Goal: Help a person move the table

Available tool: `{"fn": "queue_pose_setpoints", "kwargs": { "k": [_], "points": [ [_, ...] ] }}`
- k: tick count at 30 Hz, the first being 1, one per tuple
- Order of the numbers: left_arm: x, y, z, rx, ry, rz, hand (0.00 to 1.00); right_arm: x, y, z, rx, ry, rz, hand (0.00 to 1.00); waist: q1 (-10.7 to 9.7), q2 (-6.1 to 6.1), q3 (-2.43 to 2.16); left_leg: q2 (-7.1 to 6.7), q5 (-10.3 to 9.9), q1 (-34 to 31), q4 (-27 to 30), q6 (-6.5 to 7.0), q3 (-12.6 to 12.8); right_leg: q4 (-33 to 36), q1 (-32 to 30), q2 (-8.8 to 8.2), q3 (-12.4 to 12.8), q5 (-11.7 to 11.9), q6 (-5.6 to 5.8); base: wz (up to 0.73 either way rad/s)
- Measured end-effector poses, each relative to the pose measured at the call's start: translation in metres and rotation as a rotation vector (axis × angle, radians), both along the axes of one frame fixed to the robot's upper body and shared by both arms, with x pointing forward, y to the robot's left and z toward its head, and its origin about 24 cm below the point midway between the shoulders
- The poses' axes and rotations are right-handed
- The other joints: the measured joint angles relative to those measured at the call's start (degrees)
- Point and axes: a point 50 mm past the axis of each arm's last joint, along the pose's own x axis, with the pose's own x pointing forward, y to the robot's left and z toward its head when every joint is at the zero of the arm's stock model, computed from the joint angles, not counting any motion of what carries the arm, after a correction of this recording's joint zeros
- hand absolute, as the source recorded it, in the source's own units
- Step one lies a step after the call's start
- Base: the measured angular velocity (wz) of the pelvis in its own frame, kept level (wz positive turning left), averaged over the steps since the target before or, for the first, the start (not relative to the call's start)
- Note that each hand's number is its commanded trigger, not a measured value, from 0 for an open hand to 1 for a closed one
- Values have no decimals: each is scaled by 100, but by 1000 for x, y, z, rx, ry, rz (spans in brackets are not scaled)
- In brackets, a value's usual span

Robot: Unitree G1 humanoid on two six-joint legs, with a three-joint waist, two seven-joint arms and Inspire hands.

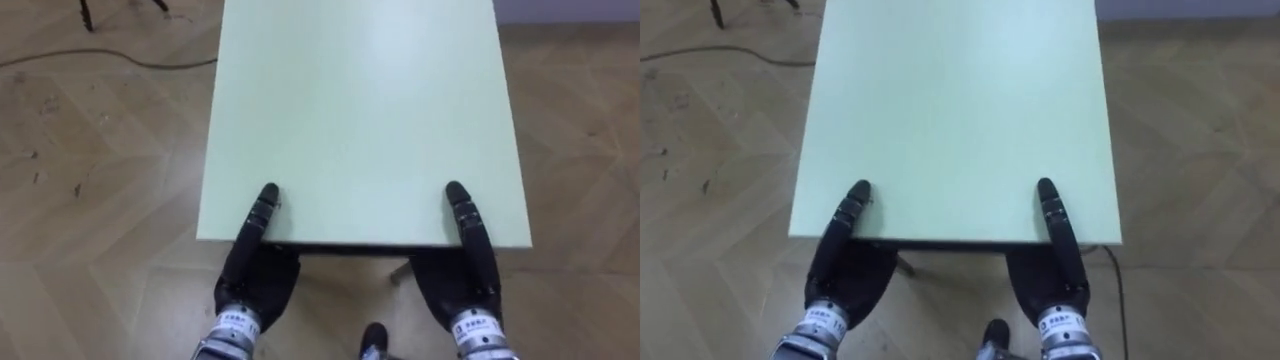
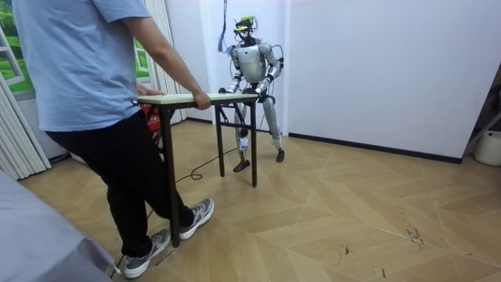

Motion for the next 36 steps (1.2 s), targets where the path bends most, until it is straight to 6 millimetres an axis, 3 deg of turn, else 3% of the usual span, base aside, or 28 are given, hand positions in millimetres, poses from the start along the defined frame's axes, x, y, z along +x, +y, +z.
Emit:
{"fn": "queue_pose_setpoints", "kwargs": {
  "k": [2, 3, 4, 5, 6, 7, 8, 9, 10, 11, 13, 15, 16, 17, 18, 19, 21, 22, 23, 24, 25, 26, 27, 28, 30, 31, 33, 36],
  "points": [
    [-10, 1, -7, -10, 33, 6, 100, -7, -3, -5, -5, 30, 7, 100, -79, -64, -39, -435, -51, -153, 364, 295, 186, -428, 139, -277, 227, 550, 177, -16],
    [-12, 1, -8, -12, 36, 7, 100, -9, -3, -6, -10, 36, 11, 100, -97, -69, -40, -519, -73, -198, 448, 378, 210, -562, 186, -337, 278, 696, 223, -10],
    [-15, 1, -10, -14, 47, 10, 100, -12, -3, -7, -14, 45, 13, 100, -137, -110, -49, -705, -98, -292, 604, 524, 270, -762, 222, -459, 424, 1018, 358, -8],
    [-18, 2, -12, -21, 58, 16, 100, -13, -2, -8, -14, 51, 17, 100, -201, -121, -51, -777, -134, -421, 805, 662, 354, -902, 224, -557, 511, 1393, 606, 0],
    [-19, 2, -13, -22, 64, 17, 100, -14, -2, -9, -14, 55, 20, 100, -252, -113, -54, -775, -148, -500, 902, 726, 439, -914, 221, -601, 541, 1552, 745, 9],
    [-21, 2, -15, -20, 73, 16, 100, -17, -3, -11, -13, 68, 23, 100, -274, -53, -19, -623, -158, -553, 1046, 761, 791, -459, 175, -615, 507, 1440, 804, 50],
    [-22, 0, -18, -10, 82, 2, 100, -24, -3, -15, -6, 92, 12, 100, -391, -24, -13, -413, -119, -548, 1093, 771, 1069, 756, 112, -642, 524, 435, 700, 69],
    [-23, -1, -18, -7, 83, -5, 100, -28, -3, -17, -1, 100, 3, 100, -454, -48, -12, -342, -74, -551, 1087, 767, 1171, 1367, 114, -668, 536, -43, 717, 93],
    [-23, -2, -18, 4, 82, -19, 100, -34, -3, -18, 16, 109, -17, 100, -519, -128, -18, -272, 16, -579, 1065, 775, 1376, 2422, 189, -685, 564, -758, 688, 80],
    [-24, -1, -19, 11, 85, -32, 100, -37, -3, -19, 23, 115, -27, 100, -574, -199, -31, -257, 59, -604, 1058, 798, 1611, 3112, 355, -675, 606, -1215, 680, 60],
    [-26, -2, -19, 6, 92, -42, 100, -39, -5, -18, 17, 116, -31, 100, -526, -249, -30, -286, 57, -595, 1104, 835, 1953, 3499, 649, -638, 731, -1580, 700, 0],
    [-26, -3, -19, 1, 94, -37, 100, -37, -2, -18, 23, 115, -13, 100, -444, -279, -5, -467, 89, -709, 1160, 941, 1626, 3047, 701, -428, 971, -1582, 812, -49],
    [-26, -3, -18, -2, 87, -27, 100, -36, -2, -17, 25, 110, -7, 100, -271, -163, -108, -542, 203, -954, 1003, 1059, 1157, 2637, 760, -191, 1216, -1620, 1161, -48],
    [-26, -2, -16, 3, 77, -23, 100, -35, -2, -17, 26, 106, -7, 100, -264, -218, -104, -500, 256, -1019, 1013, 1109, 1250, 2775, 776, -210, 1249, -1705, 1162, 0],
    [-25, 1, -16, 17, 70, -30, 100, -38, -1, -18, 40, 107, -21, 100, -423, -440, -116, -587, 281, -1006, 1009, 1159, 1551, 3416, 1044, -508, 1097, -1907, 1067, 51],
    [-25, 2, -16, 27, 65, -41, 100, -42, 0, -19, 51, 108, -24, 100, -436, -657, -118, -722, 281, -1001, 1030, 1232, 1718, 3703, 1469, -688, 1028, -2060, 1018, 48],
    [-26, 3, -16, 23, 61, -39, 100, -39, 0, -18, 39, 98, -15, 100, -318, -739, -116, -766, 243, -1163, 1257, 1298, 1876, 3359, 1979, -743, 1028, -2245, 1026, -51],
    [-26, 4, -16, 24, 60, -36, 100, -37, 1, -17, 29, 89, -1, 100, -191, -665, -71, -675, 239, -1324, 1459, 1303, 1792, 2841, 2110, -615, 1020, -2390, 1057, -100],
    [-26, 4, -15, 21, 60, -37, 100, -36, 1, -16, 28, 88, 4, 100, -20, -584, 8, -521, 270, -1544, 1866, 1353, 1657, 2344, 2291, -385, 1056, -2353, 1040, -77],
    [-27, 4, -15, 21, 61, -35, 100, -37, 2, -17, 30, 93, 6, 100, 69, -584, 18, -541, 279, -1757, 1949, 1329, 1558, 2096, 2398, -331, 1117, -2361, 1045, -50],
    [-26, 2, -13, 21, 46, -38, 100, -36, -1, -15, 26, 75, 7, 100, 65, -467, -61, -705, 634, -2062, 1365, 1399, 1420, 1777, 2394, -264, 1148, -2473, 1112, -15],
    [-25, 3, -9, 26, 29, -41, 100, -35, 0, -13, 31, 59, 7, 100, 17, -503, -56, -710, 715, -2152, 1253, 1626, 1704, 1888, 2328, -275, 1107, -2626, 1171, 30],
    [-21, 8, -3, 57, -5, -57, 100, -35, 4, -12, 55, 44, -6, 100, -87, -791, -51, -801, 733, -2264, 1267, 1772, 2077, 2333, 2252, -363, 1159, -2880, 1170, 29],
    [-18, 10, -1, 71, -21, -57, 100, -34, 4, -12, 64, 36, -7, 100, -7, -901, -50, -794, 725, -2363, 1295, 1833, 2249, 2330, 2312, -321, 1176, -3048, 1124, 0],
    [-17, 11, 0, 66, -22, -42, 100, -30, 6, -10, 62, 25, 5, 100, 121, -849, -20, -714, 752, -2434, 1354, 1880, 2319, 1753, 2585, -134, 1201, -3163, 1002, -50],
    [-18, 11, 0, 60, -18, -34, 100, -28, 5, -9, 52, 27, 13, 100, 200, -801, -5, -657, 771, -2487, 1424, 1903, 2370, 1325, 2755, -58, 1194, -3328, 862, -39],
    [-18, 10, -1, 53, -14, -35, 100, -27, 4, -10, 51, 30, 15, 100, 351, -745, 7, -539, 832, -2638, 1577, 1923, 2374, 930, 2829, 42, 1312, -3448, 854, -38],
    [-18, 14, -2, 60, -3, -27, 100, -24, 6, -13, 53, 38, 23, 100, 338, -607, 6, -334, 1138, -2803, 1599, 1942, 2280, 783, 2719, 301, 1310, -3400, 752, -8]
  ]
}}
